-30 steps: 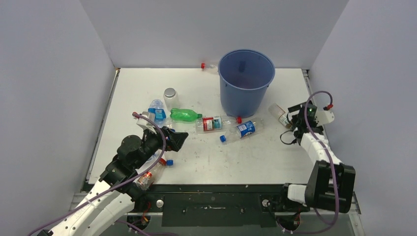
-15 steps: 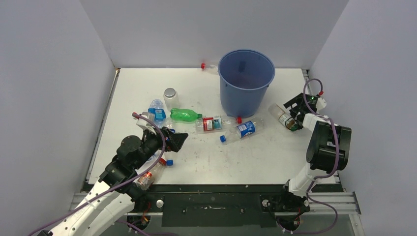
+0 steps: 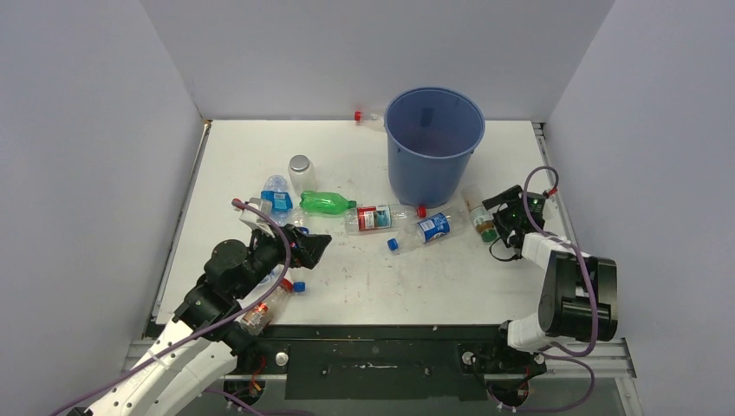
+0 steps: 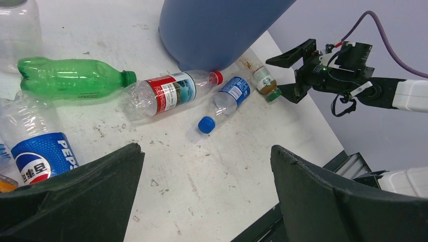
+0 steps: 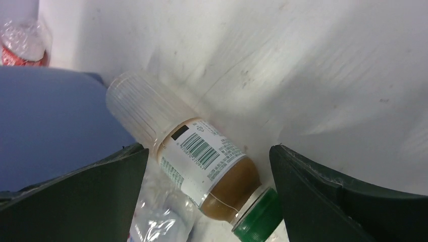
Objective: Put the plastic bottles in the bin
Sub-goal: Move the plastic bottle to the center of the board, then pick up the plastic bottle at the center of the board.
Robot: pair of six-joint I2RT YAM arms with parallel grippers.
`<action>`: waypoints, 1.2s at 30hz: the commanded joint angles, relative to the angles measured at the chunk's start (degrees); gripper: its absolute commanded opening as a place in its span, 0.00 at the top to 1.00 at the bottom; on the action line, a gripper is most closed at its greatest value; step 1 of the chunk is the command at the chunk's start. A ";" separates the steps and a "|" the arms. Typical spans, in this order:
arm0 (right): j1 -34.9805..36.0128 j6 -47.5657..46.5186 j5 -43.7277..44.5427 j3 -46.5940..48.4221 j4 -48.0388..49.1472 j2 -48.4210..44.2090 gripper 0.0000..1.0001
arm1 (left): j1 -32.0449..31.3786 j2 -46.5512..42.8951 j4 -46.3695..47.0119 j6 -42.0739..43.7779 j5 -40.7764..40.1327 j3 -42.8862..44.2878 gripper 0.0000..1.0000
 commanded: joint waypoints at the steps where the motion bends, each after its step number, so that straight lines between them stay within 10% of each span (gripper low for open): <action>1: 1.82 0.15 1.98 -0.81 0.71 -6.86 0.05 | -0.05 -0.57 2.00 0.14 0.75 2.38 0.04; 25: 9.64 -13.17 3.95 1.82 -4.69 -2.19 0.08 | -0.05 0.69 2.35 0.05 2.14 2.12 0.04; 36: 9.58 -12.93 4.22 -1.96 -1.92 -3.44 0.53 | -0.14 0.90 2.27 0.27 1.64 2.03 0.04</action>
